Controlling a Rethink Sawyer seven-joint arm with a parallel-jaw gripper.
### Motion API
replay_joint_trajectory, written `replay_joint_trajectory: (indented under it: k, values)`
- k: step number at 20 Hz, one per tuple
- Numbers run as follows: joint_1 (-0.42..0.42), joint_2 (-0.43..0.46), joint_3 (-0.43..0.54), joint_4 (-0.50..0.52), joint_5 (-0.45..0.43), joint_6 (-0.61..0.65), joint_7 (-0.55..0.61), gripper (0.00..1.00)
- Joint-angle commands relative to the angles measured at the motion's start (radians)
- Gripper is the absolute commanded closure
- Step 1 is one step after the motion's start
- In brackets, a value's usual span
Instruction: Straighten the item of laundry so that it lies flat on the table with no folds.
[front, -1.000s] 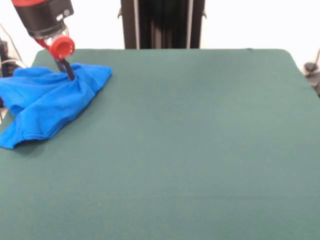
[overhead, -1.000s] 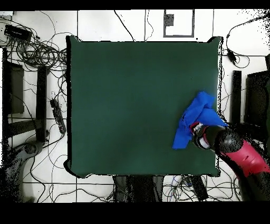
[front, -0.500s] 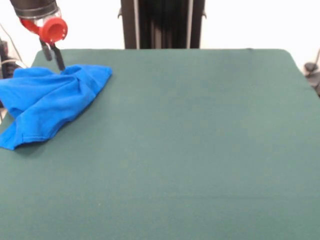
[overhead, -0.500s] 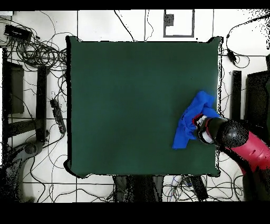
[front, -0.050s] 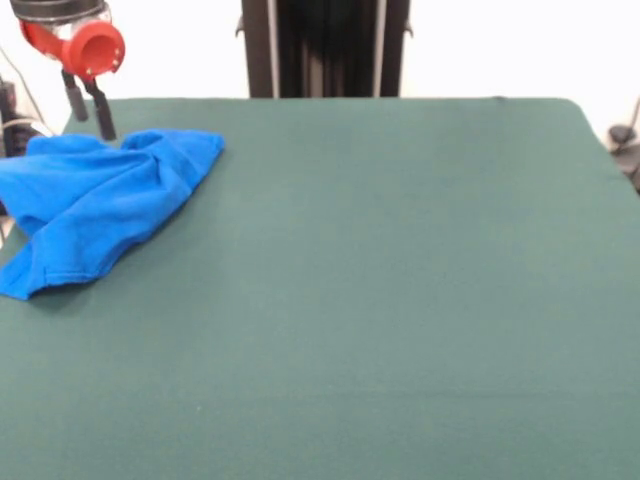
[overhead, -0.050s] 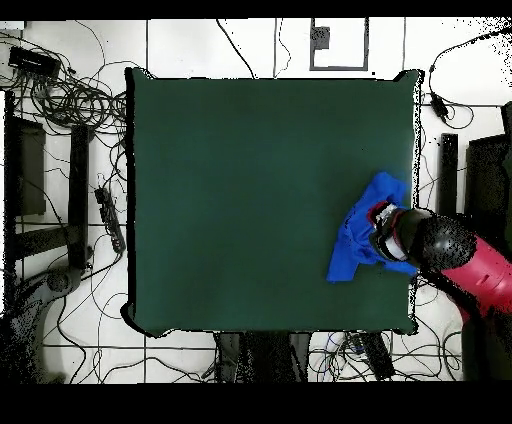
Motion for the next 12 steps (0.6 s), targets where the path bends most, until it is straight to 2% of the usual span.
replay_joint_trajectory:
  k: [1, 5, 12]
  values:
    - [0.101, 0.135, 0.103, 0.029, 0.107, -0.141, 0.239, 0.0]
    - [0.147, 0.127, 0.075, 0.046, 0.171, -0.144, 0.284, 0.0]
    - [0.194, 0.134, 0.043, 0.066, 0.252, -0.168, 0.295, 0.0]
